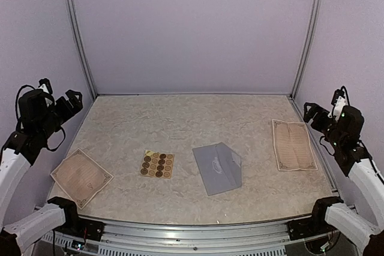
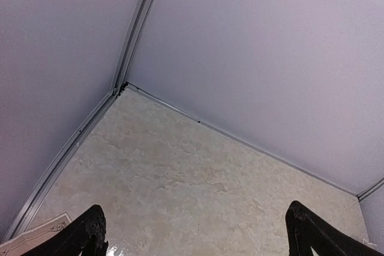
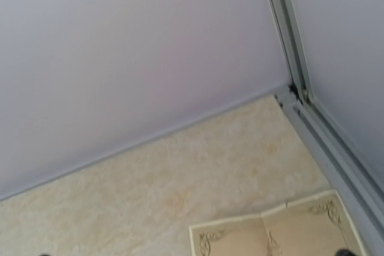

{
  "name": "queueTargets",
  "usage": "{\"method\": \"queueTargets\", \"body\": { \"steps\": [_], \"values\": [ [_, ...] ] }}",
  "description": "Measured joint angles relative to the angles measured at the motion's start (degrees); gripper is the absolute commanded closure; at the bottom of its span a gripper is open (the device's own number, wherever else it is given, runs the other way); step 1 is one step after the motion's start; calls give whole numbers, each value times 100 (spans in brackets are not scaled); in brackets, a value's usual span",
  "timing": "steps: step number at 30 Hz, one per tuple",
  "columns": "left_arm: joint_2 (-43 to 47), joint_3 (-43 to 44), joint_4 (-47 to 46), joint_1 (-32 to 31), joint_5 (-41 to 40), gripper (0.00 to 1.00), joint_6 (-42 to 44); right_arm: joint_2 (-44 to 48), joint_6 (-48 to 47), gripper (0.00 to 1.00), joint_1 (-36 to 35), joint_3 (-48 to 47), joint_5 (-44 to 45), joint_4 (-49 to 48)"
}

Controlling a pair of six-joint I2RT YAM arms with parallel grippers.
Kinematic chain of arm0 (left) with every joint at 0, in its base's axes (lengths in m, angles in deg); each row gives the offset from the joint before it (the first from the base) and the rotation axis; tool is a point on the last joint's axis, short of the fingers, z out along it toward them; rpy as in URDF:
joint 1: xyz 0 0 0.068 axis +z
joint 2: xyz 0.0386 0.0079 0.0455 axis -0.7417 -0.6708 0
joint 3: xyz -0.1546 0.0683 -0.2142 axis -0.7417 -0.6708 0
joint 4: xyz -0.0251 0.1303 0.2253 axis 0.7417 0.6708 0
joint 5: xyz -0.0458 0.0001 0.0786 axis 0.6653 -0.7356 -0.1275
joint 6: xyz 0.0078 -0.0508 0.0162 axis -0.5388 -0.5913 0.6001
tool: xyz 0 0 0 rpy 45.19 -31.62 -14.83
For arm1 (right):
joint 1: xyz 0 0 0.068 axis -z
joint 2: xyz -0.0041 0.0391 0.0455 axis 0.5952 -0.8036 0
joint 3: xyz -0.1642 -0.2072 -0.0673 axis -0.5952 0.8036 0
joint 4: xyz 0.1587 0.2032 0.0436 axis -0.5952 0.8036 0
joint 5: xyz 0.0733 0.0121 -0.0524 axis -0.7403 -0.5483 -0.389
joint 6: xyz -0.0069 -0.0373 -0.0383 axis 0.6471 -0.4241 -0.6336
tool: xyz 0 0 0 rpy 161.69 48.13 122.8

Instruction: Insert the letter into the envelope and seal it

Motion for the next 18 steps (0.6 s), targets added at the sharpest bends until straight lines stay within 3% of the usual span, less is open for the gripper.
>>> {"method": "queueTargets", "body": {
  "steps": [9,18],
  "values": [
    [-236,63,387,0,483,1,597,-374,-120,1,0,-372,-26,772],
    [-1357,896,-284,-658,1351,1,1082,-2385,-326,0,0,-1126,-33,1412]
  ]
}}
